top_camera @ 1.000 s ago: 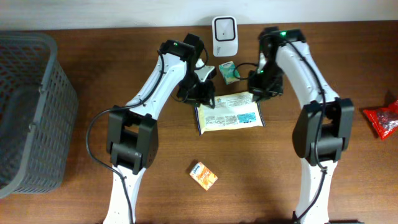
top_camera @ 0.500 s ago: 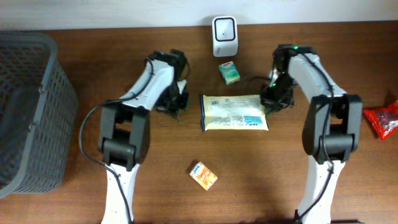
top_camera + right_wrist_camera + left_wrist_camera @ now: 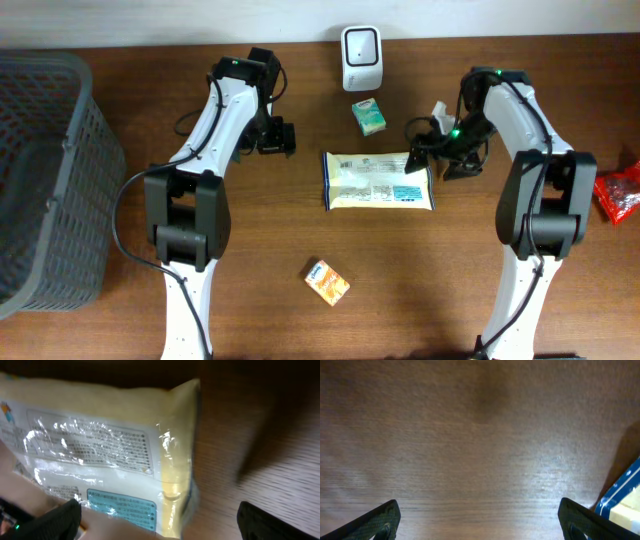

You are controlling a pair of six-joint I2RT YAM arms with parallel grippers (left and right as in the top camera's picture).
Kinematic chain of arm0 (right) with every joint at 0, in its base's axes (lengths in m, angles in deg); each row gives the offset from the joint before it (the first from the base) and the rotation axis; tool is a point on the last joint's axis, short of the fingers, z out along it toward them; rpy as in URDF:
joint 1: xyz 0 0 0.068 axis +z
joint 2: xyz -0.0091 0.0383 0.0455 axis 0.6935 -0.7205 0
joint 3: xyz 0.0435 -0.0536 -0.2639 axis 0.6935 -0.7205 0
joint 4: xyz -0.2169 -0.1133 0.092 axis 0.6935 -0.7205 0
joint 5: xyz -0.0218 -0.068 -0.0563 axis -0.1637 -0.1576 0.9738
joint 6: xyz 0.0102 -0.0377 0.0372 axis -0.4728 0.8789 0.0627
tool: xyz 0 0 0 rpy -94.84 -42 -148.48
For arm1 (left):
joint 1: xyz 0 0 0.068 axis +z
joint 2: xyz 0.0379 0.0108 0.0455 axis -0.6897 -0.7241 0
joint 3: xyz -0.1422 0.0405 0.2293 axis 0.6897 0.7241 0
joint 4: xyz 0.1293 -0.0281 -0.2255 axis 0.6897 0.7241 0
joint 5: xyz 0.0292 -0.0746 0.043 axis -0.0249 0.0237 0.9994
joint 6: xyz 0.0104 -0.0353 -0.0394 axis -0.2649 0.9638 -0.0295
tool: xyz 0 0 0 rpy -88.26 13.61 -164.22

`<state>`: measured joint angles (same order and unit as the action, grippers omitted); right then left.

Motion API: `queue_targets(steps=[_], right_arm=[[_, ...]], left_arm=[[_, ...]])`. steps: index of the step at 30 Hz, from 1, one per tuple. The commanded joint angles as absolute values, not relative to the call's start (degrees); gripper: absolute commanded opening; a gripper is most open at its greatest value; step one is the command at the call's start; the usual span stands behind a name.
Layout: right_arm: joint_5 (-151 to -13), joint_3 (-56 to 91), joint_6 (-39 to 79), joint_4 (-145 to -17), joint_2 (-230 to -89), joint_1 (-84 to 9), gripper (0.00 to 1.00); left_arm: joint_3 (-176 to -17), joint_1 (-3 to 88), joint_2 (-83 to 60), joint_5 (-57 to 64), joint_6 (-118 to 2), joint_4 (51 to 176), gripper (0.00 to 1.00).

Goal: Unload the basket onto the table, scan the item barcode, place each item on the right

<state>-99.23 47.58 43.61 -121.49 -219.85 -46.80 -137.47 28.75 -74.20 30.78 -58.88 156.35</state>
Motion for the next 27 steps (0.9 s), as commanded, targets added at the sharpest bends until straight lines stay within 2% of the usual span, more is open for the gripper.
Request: queue_targets(steps=[1,3,6,8,10,14,15,18,22,24,27], right_arm=[[-102.94,42.47,45.52,-117.0,-220.37,-46.52,0.98],[-104.58,37.59,45.52,-111.08,-220.37,-46.5,0.91],[-106.94,33.18,43.9,-104.04,-220.37,-46.21,0.68],[-106.94,31.47,41.84,-101.01,-220.37,-46.13,0.28],[-106.77,31.82,40.14,-101.42,-220.35,-46.19,0.04],[-103.01,41.55,37.63,-110.56,-215.94,-46.21,0.04],[-97.42,45.61,34.24,-113.62,-211.02,-46.23,0.04],[-80.06,51.28,30.22,-119.69,-200.24,-46.13,0.04],[-66.73,52.61,23.72,-128.72,-192.38,-46.13,0.04],[-65.98,52.61,20.71,-133.44,-192.4,-45.95,0.04],[-67.56,52.57,16.36,-133.73,-193.99,-40.73,0.04]], left_arm=[[-137.67,28.88,-73.79,32.51,-57.13,156.35,0.99],[-137.67,28.88,-73.79,32.51,-57.28,156.33,0.99],[-137.67,28.64,-73.81,32.29,-57.3,156.37,0.99],[-137.67,28.03,-73.81,32.29,-57.3,156.57,0.99],[-137.67,27.94,-73.81,32.29,-57.3,156.55,0.99],[-137.67,27.68,-73.81,29.34,-59.25,156.33,0.99],[-137.67,27.27,-73.85,23.97,-63.42,155.67,0.99],[-137.67,27.07,-73.85,23.72,-63.38,154.89,0.99],[-137.67,26.72,-73.85,23.72,-63.38,154.03,0.99],[-137.67,26.72,-73.85,23.72,-63.38,153.97,0.99],[-137.67,26.72,-73.85,23.7,-63.36,153.57,0.99]])
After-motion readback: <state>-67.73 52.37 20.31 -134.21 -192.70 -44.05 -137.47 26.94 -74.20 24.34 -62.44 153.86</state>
